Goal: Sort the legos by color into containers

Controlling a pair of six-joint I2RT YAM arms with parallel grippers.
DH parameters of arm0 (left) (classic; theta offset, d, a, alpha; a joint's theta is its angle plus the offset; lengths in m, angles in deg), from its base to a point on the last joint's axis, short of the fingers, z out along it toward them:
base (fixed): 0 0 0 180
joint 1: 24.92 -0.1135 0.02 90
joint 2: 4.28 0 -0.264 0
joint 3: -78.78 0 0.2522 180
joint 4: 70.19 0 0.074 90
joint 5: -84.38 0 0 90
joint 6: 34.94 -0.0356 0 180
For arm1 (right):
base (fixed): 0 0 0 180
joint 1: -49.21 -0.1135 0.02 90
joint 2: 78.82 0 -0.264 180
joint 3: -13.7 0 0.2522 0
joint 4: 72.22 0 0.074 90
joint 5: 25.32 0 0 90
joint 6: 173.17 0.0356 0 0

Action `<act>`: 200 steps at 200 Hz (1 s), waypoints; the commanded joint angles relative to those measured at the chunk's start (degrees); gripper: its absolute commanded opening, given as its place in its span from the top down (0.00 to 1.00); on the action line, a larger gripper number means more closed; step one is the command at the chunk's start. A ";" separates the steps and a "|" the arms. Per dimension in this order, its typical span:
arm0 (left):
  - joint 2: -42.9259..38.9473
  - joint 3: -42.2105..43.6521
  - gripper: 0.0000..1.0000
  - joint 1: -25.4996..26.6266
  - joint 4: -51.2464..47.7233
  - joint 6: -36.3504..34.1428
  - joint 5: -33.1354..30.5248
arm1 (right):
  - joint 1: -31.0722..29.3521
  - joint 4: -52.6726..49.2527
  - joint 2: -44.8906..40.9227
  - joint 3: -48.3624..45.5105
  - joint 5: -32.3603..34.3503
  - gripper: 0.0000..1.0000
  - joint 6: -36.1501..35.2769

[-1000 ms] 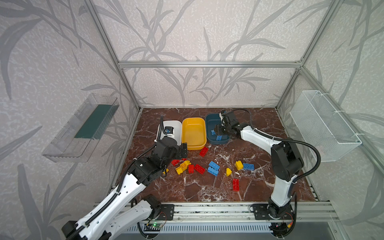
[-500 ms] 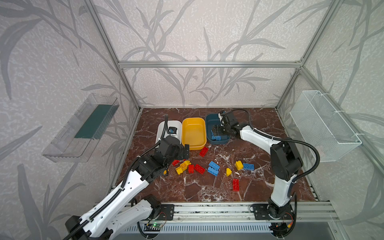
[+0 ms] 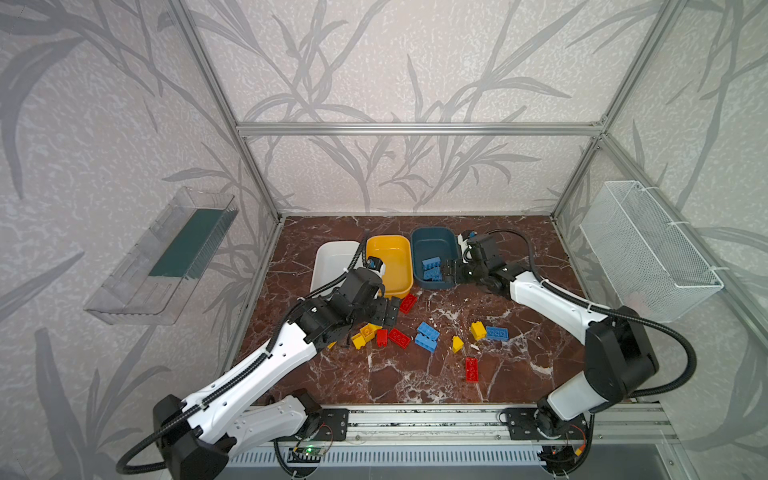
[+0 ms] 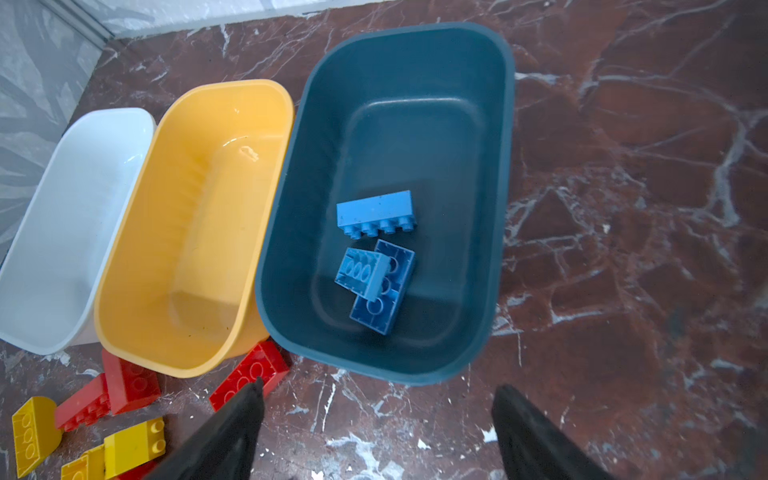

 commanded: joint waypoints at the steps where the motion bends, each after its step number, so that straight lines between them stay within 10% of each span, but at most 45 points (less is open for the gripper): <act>1: 2.38 -1.80 0.01 2.95 -0.56 -0.14 1.98 | 0.95 4.77 -5.65 -6.42 -0.37 0.13 2.85; 103: 22.44 -2.11 0.03 13.69 7.30 2.74 2.94 | 8.37 9.77 -26.64 -29.76 -1.77 0.13 9.65; 200: 35.55 -6.40 0.05 15.84 9.31 2.58 4.75 | 9.07 14.50 -23.17 -31.90 -2.93 0.13 10.70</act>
